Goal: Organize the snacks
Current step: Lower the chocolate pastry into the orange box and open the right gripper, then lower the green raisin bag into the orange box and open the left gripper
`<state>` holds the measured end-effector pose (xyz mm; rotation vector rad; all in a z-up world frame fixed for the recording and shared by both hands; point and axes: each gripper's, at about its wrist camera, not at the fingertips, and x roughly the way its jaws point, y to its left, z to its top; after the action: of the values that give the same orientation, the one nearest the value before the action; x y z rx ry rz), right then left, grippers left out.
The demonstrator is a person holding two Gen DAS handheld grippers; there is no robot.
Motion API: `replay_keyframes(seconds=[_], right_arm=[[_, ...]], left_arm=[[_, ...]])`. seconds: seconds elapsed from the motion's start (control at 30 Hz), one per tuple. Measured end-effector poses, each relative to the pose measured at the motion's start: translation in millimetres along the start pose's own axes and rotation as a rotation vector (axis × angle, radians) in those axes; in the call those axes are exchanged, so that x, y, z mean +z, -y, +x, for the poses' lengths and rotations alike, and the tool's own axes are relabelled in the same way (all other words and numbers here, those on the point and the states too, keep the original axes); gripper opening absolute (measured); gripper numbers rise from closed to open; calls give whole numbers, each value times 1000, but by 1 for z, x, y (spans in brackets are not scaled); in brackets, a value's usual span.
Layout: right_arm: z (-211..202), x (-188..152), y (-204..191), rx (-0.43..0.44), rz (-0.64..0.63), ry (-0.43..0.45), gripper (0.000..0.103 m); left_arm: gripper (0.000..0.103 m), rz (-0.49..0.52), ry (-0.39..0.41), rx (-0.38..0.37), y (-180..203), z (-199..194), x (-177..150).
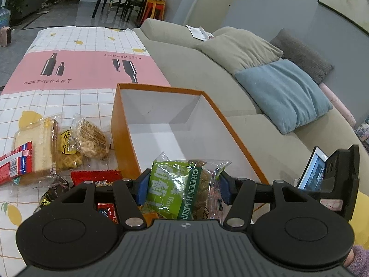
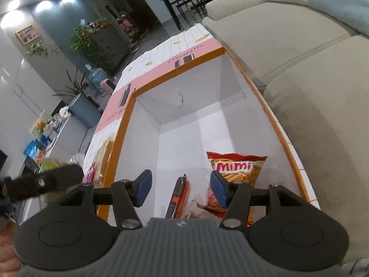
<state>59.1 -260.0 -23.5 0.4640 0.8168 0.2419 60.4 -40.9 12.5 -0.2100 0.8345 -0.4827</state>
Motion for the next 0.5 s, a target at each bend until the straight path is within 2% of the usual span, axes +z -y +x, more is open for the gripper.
replay_keyframes(seconds=[0.1, 0.2, 0.5], right_arm=[[-4, 1, 2, -16, 6, 29, 59], [-8, 2, 3, -21, 14, 47, 59], [-21, 4, 7, -28, 37, 112, 59]], left_arm=[[67, 15, -13, 7, 5, 5, -1], [67, 35, -2, 68, 16, 9, -1], [67, 102, -31, 102, 34, 33, -8]])
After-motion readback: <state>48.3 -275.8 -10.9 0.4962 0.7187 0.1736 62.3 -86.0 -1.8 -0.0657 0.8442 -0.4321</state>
